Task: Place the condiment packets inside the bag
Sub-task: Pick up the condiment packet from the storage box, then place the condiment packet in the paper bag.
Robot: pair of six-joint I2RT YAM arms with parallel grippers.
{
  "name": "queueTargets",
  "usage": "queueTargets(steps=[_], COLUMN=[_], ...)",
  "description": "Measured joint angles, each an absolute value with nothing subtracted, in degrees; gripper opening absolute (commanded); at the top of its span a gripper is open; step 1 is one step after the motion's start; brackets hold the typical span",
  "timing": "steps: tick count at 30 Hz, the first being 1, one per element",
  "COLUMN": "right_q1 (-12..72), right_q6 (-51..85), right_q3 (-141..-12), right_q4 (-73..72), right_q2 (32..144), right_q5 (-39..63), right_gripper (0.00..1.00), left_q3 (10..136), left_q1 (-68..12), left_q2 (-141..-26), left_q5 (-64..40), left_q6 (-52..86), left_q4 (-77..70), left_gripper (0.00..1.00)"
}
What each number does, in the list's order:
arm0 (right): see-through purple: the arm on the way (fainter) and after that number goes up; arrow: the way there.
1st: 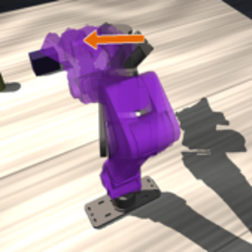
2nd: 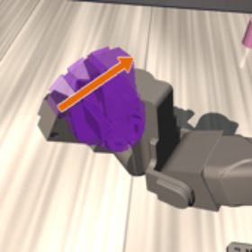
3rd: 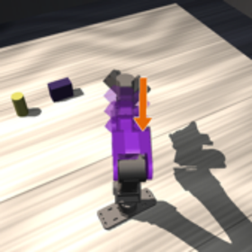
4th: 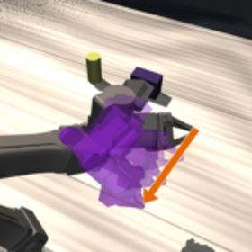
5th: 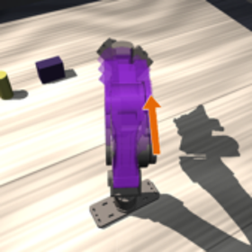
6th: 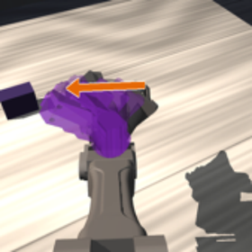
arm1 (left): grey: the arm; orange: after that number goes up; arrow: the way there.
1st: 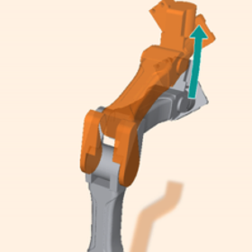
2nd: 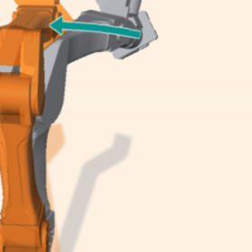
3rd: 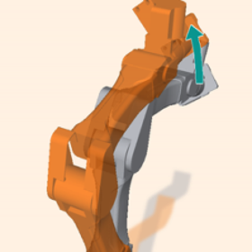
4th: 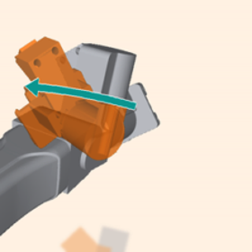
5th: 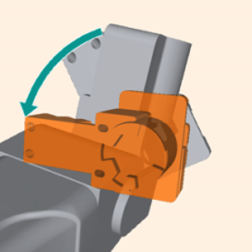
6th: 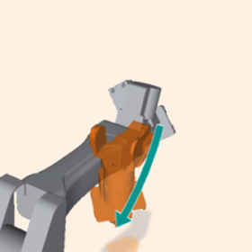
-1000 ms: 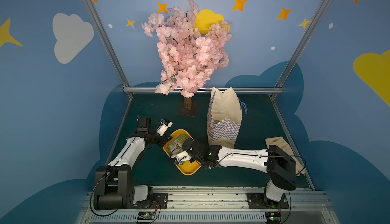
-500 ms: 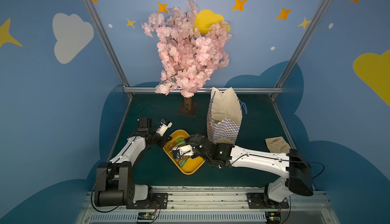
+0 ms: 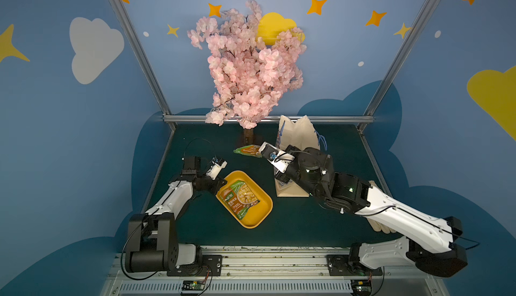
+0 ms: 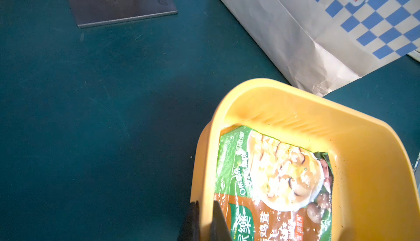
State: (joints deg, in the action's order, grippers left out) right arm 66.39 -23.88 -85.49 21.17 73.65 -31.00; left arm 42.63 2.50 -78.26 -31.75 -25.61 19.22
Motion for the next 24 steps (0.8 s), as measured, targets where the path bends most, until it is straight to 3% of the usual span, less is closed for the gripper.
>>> queueTargets(steps=[11,24], right_q1=[56.42,44.31], right_q6=[-7.99,2.63], right_q3=[-88.82,-90.43], right_q4=[28.25,32.10], right_q2=[69.38,72.86], right_q5=[-36.53,-31.81], right_gripper=[0.00,0.00], left_q3=[41.21,40.80], left_q1=[1.74,1.34], left_q2=[-77.60,-77.10], left_q5=[-31.70,-31.68], left_q6=[-24.82,-24.80], left_q4=[18.37,17.93], left_gripper=[0.03,0.03])
